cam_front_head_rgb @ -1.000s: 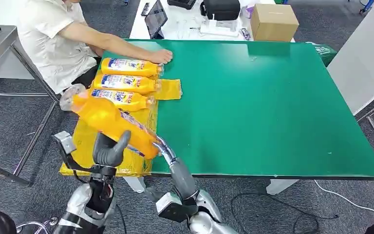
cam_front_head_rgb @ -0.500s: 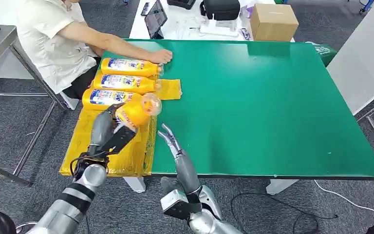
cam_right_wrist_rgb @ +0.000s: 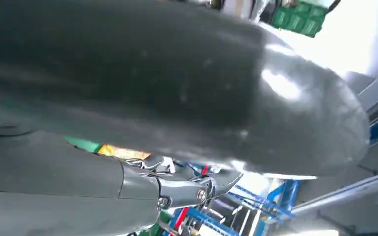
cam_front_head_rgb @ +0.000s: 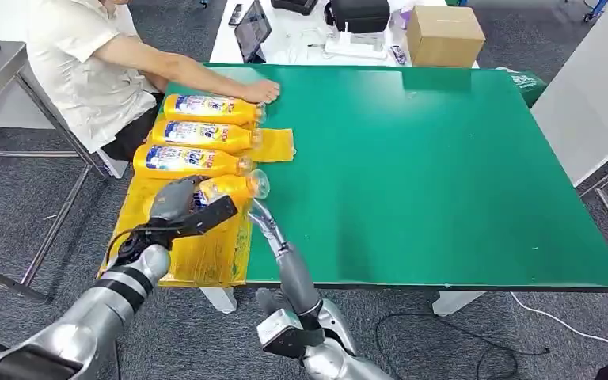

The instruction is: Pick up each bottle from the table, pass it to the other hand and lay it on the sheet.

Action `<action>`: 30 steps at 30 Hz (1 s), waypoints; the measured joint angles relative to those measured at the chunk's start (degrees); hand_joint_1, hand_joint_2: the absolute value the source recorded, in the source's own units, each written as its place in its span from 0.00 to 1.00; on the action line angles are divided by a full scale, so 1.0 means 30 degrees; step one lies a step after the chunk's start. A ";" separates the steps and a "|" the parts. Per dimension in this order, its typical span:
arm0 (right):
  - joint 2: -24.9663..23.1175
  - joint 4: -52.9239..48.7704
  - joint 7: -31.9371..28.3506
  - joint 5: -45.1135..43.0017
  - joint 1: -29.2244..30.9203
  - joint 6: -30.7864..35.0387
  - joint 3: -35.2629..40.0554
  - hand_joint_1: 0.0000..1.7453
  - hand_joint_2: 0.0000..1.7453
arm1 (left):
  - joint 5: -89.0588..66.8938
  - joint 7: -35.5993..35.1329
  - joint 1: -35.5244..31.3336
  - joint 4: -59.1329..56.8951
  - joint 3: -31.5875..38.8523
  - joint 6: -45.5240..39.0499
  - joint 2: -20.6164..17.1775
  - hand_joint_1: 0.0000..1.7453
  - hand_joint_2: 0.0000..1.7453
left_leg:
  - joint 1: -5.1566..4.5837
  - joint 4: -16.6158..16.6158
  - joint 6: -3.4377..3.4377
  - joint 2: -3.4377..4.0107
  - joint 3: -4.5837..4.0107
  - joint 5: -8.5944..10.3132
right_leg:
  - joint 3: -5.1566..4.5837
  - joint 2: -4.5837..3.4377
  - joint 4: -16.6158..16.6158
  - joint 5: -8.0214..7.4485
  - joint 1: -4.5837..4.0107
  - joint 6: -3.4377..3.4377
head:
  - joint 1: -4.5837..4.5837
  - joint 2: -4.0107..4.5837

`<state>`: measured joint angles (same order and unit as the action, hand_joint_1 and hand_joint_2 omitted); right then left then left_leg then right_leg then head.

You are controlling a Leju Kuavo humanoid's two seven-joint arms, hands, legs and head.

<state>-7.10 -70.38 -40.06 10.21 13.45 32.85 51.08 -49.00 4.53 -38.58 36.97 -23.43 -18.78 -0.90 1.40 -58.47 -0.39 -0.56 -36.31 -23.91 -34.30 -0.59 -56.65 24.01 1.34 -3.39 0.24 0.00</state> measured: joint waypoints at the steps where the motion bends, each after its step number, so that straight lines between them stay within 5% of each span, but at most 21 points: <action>1: -0.0022 0.0000 0.0000 -0.0007 0.0021 0.0000 0.0015 0.00 0.00 | -0.0037 -0.0037 -0.0271 -0.0379 -0.0021 0.0096 0.0000 1.00 1.00 | 0.0000 0.0000 -0.0003 0.0000 0.0001 0.0003 | 0.0002 0.0001 -0.0003 0.0000 0.0001 0.0000 | -0.0007 0.0000; 2: -0.0037 0.0000 0.0000 -0.0007 0.0050 0.0000 0.0036 0.00 0.00 | -0.0037 -0.0051 -0.0438 -0.0634 -0.0043 0.0131 0.0000 1.00 1.00 | 0.0000 0.0000 -0.0003 -0.0001 0.0001 0.0004 | 0.0004 0.0001 -0.0003 0.0000 0.0001 0.0000 | 0.0001 0.0000; 3: -0.0044 0.0000 0.0000 -0.0015 0.0077 0.0000 0.0065 0.00 0.00 | -0.0037 -0.0059 -0.0585 -0.0867 -0.0051 0.0234 0.0000 0.37 1.00 | 0.0000 0.0000 -0.0003 -0.0001 0.0000 0.0004 | 0.0004 0.0002 -0.0003 0.0000 0.0001 0.0000 | -0.0007 0.0000; 6: -0.0051 0.0000 0.0000 -0.0036 0.0121 -0.0007 0.0138 0.00 0.00 | 0.0063 0.0021 -0.0947 -0.1444 -0.0073 0.0502 0.0007 0.02 1.00 | -0.0002 0.0000 -0.0003 -0.0001 -0.0001 0.0003 | 0.0005 0.0002 -0.0004 0.0000 0.0002 -0.0001 | 0.0000 0.0000; 23: -0.0015 -0.0007 0.0000 -0.0343 0.0082 -0.0233 0.0146 0.00 0.00 | -0.0030 0.2281 -0.0855 -0.1881 -0.0255 0.2297 -0.0007 0.00 1.00 | -0.0001 0.0000 -0.0004 -0.0002 0.0000 0.0003 | 0.0005 0.0002 -0.0003 0.0000 0.0002 0.0000 | -0.0007 0.0000; 30: 0.0102 -0.0168 0.0000 -0.0386 -0.0166 -0.0350 0.0124 0.00 0.00 | 0.0029 0.3133 0.0297 0.1473 -0.0750 0.3563 -0.0858 0.00 1.00 | -0.0001 0.0000 -0.0005 0.0002 -0.0001 0.0001 | 0.0003 -0.0004 -0.0004 0.0001 0.0001 0.0000 | 0.0001 0.0000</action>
<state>-6.80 -70.88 -40.06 9.05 12.95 31.80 51.45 -48.91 13.92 -37.69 41.38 -25.68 -8.09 -3.47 1.39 -58.47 -0.40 -0.55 -36.31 -23.91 -34.29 -0.60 -56.67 24.01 1.34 -3.39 0.24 0.00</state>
